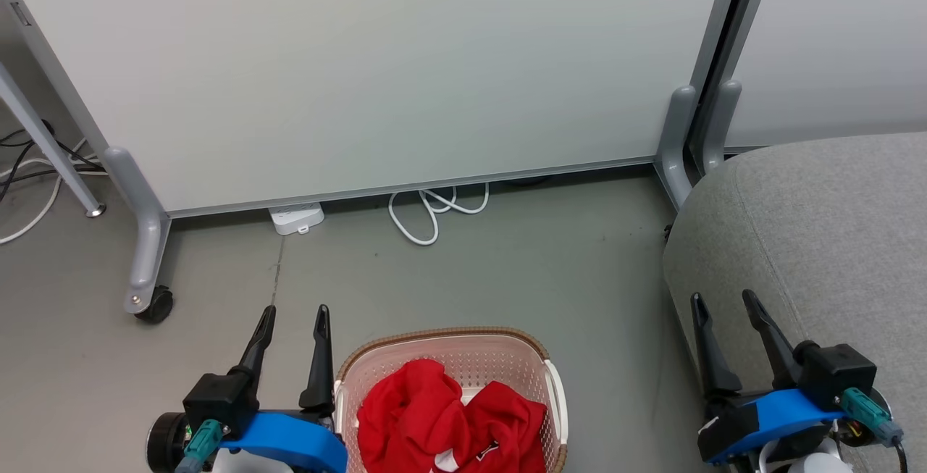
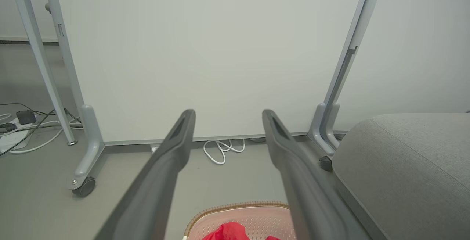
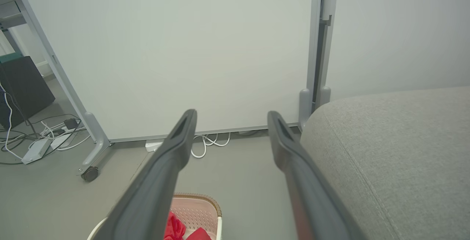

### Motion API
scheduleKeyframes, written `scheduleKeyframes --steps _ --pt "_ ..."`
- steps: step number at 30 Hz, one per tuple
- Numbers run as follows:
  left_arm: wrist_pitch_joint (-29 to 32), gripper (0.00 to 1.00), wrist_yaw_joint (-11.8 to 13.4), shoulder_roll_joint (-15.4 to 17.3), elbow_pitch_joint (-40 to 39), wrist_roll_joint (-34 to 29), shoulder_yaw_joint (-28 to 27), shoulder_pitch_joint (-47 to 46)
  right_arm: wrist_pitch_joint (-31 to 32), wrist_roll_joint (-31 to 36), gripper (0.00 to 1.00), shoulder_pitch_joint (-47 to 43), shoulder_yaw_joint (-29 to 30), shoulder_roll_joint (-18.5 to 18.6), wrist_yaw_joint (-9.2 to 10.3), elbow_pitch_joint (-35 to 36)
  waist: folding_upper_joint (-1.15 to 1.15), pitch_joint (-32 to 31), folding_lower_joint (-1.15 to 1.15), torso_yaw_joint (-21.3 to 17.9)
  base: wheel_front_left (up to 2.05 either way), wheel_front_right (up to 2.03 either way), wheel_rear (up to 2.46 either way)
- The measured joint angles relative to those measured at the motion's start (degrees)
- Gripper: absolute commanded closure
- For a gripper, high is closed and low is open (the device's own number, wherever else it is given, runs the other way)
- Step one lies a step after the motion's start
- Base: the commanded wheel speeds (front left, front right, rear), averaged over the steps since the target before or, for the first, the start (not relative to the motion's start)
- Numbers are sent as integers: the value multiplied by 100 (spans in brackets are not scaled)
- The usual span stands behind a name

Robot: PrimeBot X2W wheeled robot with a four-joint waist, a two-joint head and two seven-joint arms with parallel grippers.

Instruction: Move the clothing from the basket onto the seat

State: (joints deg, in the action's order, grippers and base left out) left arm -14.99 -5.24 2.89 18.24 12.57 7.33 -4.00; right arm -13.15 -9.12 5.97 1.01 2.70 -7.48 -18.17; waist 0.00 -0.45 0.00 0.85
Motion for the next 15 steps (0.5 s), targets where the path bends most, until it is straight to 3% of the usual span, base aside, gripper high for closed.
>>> scheduleKeyframes --steps 8,15 --pt "-1 0 16 1 147 24 -59 17 0 -11 0 100 -174 1 0 27 0 76 0 -180 0 0 0" --pt "-2 0 -32 56 659 -3 -73 -359 20 113 0 538 -514 3 0 187 0 497 0 -471 0 0 0"
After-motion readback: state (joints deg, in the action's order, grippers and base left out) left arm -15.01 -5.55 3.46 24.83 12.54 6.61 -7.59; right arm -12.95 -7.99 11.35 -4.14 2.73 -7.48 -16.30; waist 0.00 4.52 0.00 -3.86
